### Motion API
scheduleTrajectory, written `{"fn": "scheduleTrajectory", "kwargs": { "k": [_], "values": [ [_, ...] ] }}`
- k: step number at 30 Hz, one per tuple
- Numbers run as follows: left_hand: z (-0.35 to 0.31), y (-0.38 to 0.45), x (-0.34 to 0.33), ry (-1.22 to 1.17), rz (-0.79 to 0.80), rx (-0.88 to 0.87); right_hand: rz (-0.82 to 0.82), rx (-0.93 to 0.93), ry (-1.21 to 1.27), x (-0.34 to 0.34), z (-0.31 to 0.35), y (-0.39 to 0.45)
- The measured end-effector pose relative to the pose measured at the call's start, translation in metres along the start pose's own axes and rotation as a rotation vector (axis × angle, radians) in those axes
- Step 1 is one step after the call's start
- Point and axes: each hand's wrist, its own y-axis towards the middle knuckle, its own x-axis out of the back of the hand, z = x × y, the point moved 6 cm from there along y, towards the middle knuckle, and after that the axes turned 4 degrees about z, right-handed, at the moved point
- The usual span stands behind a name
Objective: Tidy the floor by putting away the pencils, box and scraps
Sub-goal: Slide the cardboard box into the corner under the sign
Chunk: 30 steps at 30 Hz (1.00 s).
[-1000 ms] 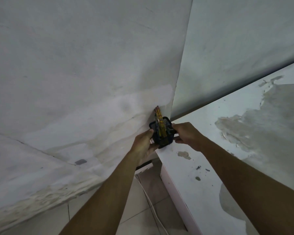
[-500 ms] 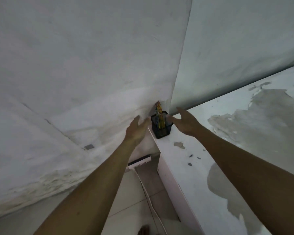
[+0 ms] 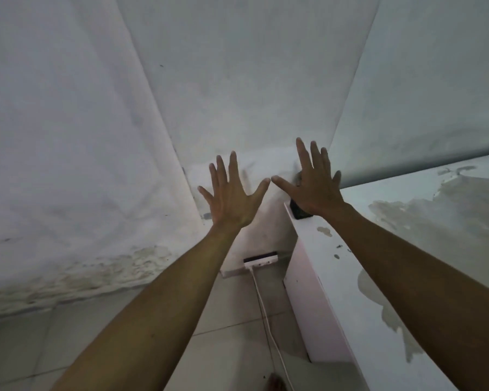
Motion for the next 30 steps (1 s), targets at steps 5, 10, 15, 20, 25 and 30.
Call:
{"fn": "scheduleTrajectory", "kwargs": {
  "k": [5, 10, 15, 20, 25, 30],
  "values": [
    [0.034, -0.050, 0.060, 0.038, -0.141, 0.007, -0.063, 0.082, 0.040, 0.002, 0.064, -0.048],
    [0.090, -0.112, 0.115, 0.030, -0.178, 0.019, -0.067, 0.097, 0.002, -0.011, 0.131, -0.112],
    [0.151, -0.179, 0.165, 0.020, -0.209, 0.050, -0.050, 0.132, 0.032, -0.025, 0.195, -0.181],
    [0.213, -0.245, 0.202, -0.007, -0.209, 0.150, 0.014, 0.150, 0.012, -0.049, 0.249, -0.244],
    [0.270, -0.306, 0.231, -0.031, -0.235, 0.255, 0.086, 0.189, 0.007, -0.090, 0.294, -0.294],
    [0.332, -0.365, 0.240, -0.062, -0.266, 0.405, 0.211, 0.268, 0.047, -0.150, 0.327, -0.337]
  ]
}}
